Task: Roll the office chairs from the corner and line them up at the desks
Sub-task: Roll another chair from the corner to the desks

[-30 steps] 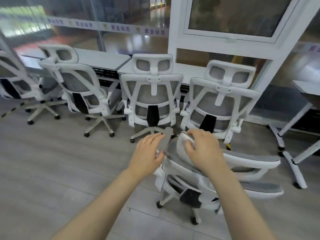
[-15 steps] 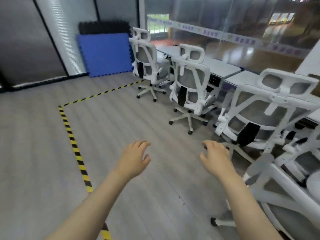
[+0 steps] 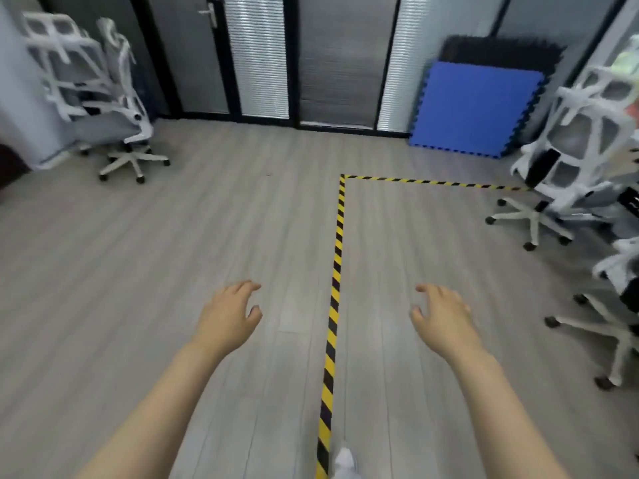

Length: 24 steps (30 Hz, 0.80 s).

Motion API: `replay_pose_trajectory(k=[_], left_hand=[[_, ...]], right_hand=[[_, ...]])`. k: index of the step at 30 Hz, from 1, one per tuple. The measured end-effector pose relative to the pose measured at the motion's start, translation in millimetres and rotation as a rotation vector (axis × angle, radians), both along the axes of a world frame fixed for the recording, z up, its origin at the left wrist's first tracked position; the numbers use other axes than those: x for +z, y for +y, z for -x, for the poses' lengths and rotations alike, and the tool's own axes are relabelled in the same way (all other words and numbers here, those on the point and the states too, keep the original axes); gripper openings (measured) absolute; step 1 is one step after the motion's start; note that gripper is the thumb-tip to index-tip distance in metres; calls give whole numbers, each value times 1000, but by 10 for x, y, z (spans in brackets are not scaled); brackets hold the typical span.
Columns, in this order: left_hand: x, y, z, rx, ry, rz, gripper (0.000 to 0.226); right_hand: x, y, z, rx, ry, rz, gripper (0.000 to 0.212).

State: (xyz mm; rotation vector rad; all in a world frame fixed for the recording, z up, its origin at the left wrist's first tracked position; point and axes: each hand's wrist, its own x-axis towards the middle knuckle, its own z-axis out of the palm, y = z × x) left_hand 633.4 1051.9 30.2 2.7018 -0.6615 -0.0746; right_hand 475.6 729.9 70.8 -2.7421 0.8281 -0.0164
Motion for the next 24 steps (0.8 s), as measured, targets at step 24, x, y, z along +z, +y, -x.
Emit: replay_pose_trajectory(k=[24], left_hand=[[-11,3335,-2549,907,5,200,39]], right_hand=[[-113,3411,-5806,946,2,-168,46]])
